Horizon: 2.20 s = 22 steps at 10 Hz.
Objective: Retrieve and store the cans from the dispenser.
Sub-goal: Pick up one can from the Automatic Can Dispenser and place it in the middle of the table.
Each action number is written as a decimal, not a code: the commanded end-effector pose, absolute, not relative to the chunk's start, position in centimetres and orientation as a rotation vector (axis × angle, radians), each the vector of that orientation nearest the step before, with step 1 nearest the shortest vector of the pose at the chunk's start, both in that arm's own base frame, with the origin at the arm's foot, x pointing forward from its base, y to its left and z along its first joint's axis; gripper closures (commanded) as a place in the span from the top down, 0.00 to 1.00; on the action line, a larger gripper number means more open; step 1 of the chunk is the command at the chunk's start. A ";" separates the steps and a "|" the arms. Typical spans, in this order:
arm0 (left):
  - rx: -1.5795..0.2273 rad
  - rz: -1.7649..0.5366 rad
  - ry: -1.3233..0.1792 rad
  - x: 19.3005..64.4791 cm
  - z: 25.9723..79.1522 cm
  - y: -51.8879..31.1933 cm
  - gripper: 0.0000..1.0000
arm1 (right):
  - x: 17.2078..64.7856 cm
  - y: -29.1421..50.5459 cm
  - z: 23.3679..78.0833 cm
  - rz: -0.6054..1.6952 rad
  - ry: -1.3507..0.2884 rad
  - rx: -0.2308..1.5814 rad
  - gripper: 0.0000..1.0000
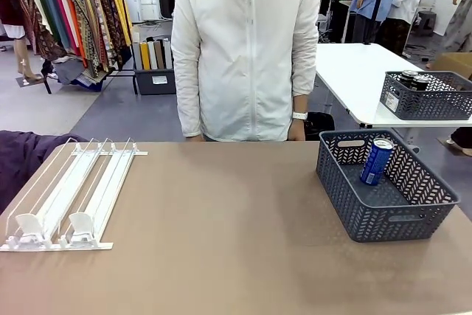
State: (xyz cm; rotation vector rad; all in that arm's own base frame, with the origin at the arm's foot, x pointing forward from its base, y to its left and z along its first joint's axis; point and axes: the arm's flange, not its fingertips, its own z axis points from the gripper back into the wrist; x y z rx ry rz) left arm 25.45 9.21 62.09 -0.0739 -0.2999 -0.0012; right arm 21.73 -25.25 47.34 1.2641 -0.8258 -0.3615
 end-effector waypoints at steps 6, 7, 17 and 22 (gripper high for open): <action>-0.486 -0.148 -0.383 31.7 64.4 -5.3 0.00 | 21.9 -25.2 47.6 -0.360 -0.853 1.285 1.00; -0.467 -0.248 -0.357 33.6 63.8 -11.8 0.00 | 21.9 -25.2 47.6 -0.360 -0.853 1.285 1.00; 0.055 -0.761 -0.164 40.6 45.7 -40.9 0.00 | 21.9 -25.2 47.6 -0.360 -0.853 1.285 1.00; 0.015 -0.751 -0.057 42.7 41.7 -41.9 0.00 | 21.9 -25.2 47.6 -0.360 -0.853 1.285 1.00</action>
